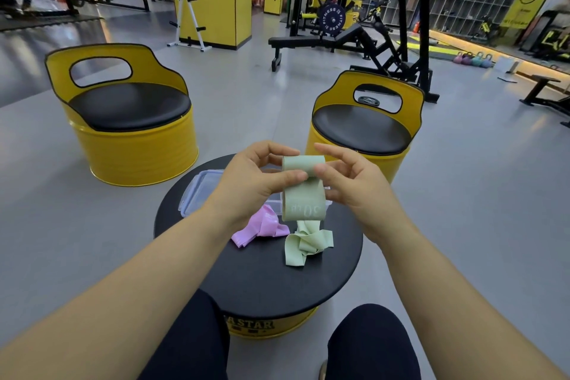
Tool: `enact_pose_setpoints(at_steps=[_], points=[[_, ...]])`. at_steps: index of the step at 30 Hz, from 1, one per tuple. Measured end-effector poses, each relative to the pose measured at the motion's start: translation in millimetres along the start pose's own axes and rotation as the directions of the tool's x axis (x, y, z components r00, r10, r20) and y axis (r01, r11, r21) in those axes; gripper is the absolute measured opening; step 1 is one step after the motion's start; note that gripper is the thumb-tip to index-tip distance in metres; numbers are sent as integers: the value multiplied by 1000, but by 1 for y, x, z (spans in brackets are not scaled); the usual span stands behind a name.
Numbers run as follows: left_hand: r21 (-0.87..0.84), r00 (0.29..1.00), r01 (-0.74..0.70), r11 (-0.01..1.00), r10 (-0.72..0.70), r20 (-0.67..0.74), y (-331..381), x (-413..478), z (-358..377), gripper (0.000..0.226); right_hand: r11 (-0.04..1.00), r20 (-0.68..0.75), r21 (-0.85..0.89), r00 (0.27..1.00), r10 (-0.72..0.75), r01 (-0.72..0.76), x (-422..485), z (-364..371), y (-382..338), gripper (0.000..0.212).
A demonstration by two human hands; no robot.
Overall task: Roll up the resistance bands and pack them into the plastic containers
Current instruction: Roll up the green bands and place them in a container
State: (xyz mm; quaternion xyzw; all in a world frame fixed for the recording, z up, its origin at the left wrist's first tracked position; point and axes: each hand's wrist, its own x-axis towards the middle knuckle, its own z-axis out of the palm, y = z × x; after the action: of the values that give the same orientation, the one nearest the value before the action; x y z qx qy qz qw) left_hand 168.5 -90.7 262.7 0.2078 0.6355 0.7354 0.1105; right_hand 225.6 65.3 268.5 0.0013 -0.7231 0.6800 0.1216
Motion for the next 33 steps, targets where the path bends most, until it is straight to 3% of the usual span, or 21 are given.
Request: enact_pose_setpoints(at_steps=[11, 20, 28, 33], points=[[-39, 998, -61, 997, 61, -16, -3, -2, 2, 30, 999, 14, 32, 999, 41, -42, -1, 5, -3, 10], [-29, 999, 19, 999, -20, -35, -7, -5, -6, 26, 987, -4, 159, 1000, 4, -4, 2, 5, 5, 21], [-90, 996, 87, 992, -89, -24, -8, -1, -9, 32, 994, 12, 91, 998, -62, 61, 0, 11, 6, 29], [-50, 998, 62, 997, -64, -30, -7, -1, -9, 24, 999, 26, 45, 999, -20, 19, 1, 7, 4, 27]])
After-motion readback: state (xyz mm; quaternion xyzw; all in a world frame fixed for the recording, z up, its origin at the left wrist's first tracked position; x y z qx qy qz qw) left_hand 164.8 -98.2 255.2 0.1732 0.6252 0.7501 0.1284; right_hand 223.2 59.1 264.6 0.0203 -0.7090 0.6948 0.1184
